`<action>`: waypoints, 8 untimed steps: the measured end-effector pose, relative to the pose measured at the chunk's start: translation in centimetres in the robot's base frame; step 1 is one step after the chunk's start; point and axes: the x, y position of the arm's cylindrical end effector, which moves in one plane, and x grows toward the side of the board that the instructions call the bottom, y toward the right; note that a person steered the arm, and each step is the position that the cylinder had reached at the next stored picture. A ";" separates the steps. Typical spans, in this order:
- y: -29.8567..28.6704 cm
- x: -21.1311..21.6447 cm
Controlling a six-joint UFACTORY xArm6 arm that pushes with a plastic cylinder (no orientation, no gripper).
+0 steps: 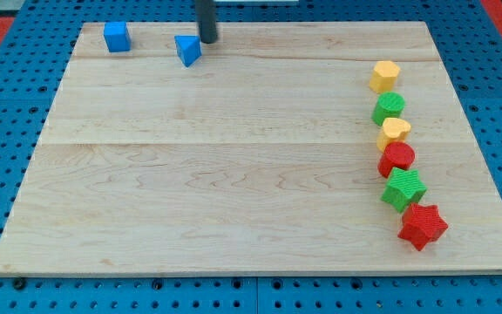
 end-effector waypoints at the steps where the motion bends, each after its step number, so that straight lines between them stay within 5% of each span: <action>1: -0.8 2.3; 2: -9.8 1.9; 3: -12.4 1.5; 8: -10.2 1.5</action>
